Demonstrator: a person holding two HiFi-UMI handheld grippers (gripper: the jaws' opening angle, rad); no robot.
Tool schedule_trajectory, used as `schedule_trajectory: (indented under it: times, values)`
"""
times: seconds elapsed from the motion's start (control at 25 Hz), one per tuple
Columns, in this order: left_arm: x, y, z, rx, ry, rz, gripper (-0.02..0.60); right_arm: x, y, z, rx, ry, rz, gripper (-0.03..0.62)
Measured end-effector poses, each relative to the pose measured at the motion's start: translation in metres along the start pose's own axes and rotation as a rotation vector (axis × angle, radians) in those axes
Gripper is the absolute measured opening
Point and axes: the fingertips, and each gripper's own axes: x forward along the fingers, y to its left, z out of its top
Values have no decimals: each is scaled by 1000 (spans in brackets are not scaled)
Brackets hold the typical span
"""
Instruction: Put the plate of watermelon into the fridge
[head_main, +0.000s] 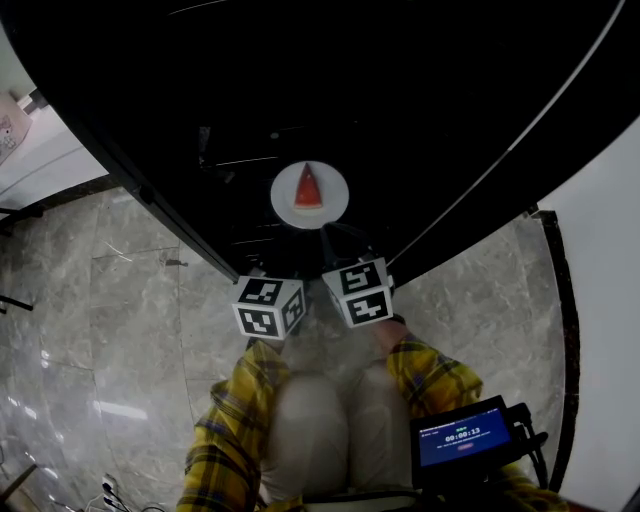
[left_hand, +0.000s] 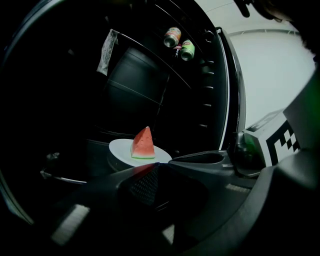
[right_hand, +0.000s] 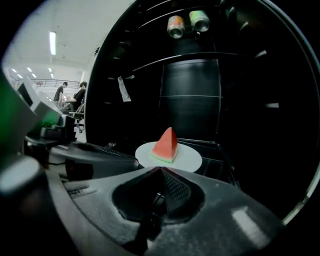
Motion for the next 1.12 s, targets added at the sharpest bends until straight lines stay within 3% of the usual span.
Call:
schedule_trajectory:
  times: [0.24, 0.8, 1.12]
  values:
    - [5, 0, 4, 17, 2, 17, 2, 8, -2, 4, 40, -7, -14, -2]
    - [2, 16, 8, -33, -11, 92, 2, 22, -1, 10, 64, -31, -27, -2]
    - [-21, 2, 21, -16, -56, 35, 2, -28, 15, 38, 99, -107, 83, -1]
